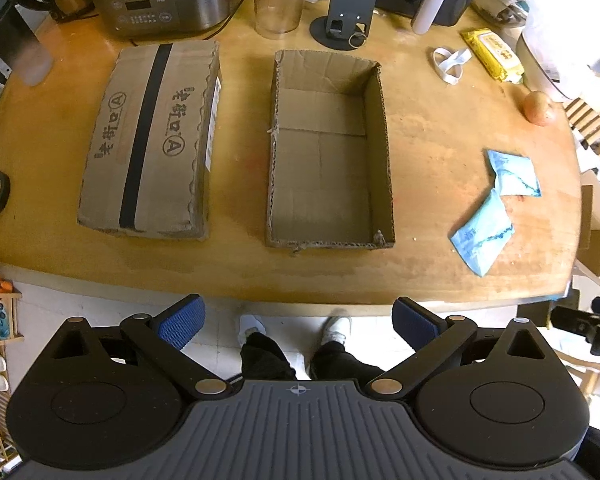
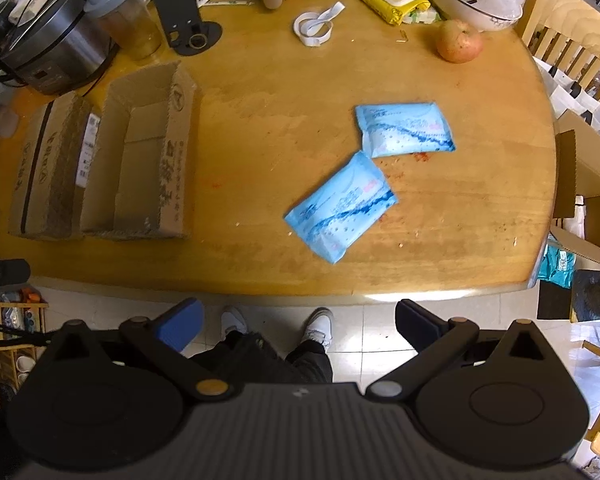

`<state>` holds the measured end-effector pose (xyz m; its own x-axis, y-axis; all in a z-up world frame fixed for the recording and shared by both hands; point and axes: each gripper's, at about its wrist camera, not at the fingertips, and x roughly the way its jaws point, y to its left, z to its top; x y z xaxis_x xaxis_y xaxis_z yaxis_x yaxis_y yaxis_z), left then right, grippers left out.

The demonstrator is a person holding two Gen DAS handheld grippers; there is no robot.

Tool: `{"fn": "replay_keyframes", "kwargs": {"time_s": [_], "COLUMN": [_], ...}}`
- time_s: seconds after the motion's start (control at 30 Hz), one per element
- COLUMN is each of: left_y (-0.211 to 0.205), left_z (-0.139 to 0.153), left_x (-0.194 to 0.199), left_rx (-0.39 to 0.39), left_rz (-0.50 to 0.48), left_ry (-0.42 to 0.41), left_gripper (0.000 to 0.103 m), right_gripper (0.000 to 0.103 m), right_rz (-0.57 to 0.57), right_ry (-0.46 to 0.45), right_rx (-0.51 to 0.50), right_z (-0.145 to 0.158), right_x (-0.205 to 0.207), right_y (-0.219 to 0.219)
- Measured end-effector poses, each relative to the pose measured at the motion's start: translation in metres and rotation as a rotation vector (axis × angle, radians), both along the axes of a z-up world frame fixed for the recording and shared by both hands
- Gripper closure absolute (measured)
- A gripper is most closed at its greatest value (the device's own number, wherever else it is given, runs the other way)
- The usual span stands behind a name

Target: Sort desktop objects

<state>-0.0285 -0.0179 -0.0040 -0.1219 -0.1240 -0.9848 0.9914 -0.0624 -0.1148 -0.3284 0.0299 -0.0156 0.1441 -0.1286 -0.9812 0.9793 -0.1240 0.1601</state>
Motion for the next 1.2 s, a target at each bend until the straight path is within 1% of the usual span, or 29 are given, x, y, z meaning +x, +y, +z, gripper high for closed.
{"fn": "replay_keyframes", "kwargs": {"time_s": [0.33, 0.6, 0.73, 0.93, 0.97, 1.2], "left_y": [-0.020, -0.022, -0.019, -0.014, -0.022, -0.015], "left_z": [-0.010, -0.019, -0.022, -0.025, -0.023, -0.027], "left_x": [0.003, 0.009, 0.006, 0.003, 0.002, -0.023], "left_rx": [0.016, 0.028, 0.031, 0.034, 0.036, 0.037], "left_rz": [0.009, -0.016, -0.035, -0.063, -0.063, -0.026], "left_ry": [-0.012, -0.012, -0.012, -0.012, -0.011, -0.007], "left_gripper": [0.000, 0.000, 0.000, 0.000, 0.000, 0.000], "right_gripper": [0.000, 0.000, 0.000, 0.000, 0.000, 0.000], "right_rz": [-0.007, 0.008, -0.019, -0.038, -0.035, -0.016], "right_ry": [-0.005, -0.030, -0.030, -0.033, -0.031, -0.033], "right_rx": [0.015, -0.012, 0.003, 0.009, 0.011, 0.021], "right_z": [-0.013, -0.016, -0.018, -0.025, -0.027, -0.034], "right_x": [0.000, 0.013, 0.017, 0.010, 0.008, -0.018], "right_y": [-0.026, -0.031, -0.035, -0.037, -0.037, -0.037]}}
